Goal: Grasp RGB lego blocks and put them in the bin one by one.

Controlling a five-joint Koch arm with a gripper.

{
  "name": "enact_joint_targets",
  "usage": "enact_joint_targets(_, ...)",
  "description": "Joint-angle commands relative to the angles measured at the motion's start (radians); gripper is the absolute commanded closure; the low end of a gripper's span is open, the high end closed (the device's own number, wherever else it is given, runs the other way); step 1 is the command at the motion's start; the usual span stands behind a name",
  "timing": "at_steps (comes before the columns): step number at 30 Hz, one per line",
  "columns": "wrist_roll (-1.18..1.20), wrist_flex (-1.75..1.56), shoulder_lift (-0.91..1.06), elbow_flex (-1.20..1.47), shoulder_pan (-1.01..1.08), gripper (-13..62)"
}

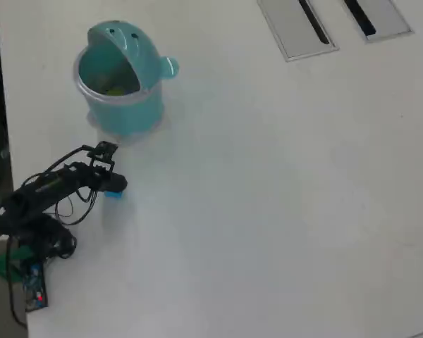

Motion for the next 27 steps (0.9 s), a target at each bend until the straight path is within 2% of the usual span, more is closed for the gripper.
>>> enact_joint_targets(1, -0.025, -0.031, -0.005, -0.037, -0.005, 19.9)
enact_joint_targets(15, -0.038, -0.075, -0.061, 0.02, -0.014, 20.7)
enact_joint_targets(24, -0.04, -0.127, -0.083, 0.037, -0.028, 32.3)
enact_joint_targets(27, -0.038, -0.12, -0.064, 0.032, -0.034, 33.0)
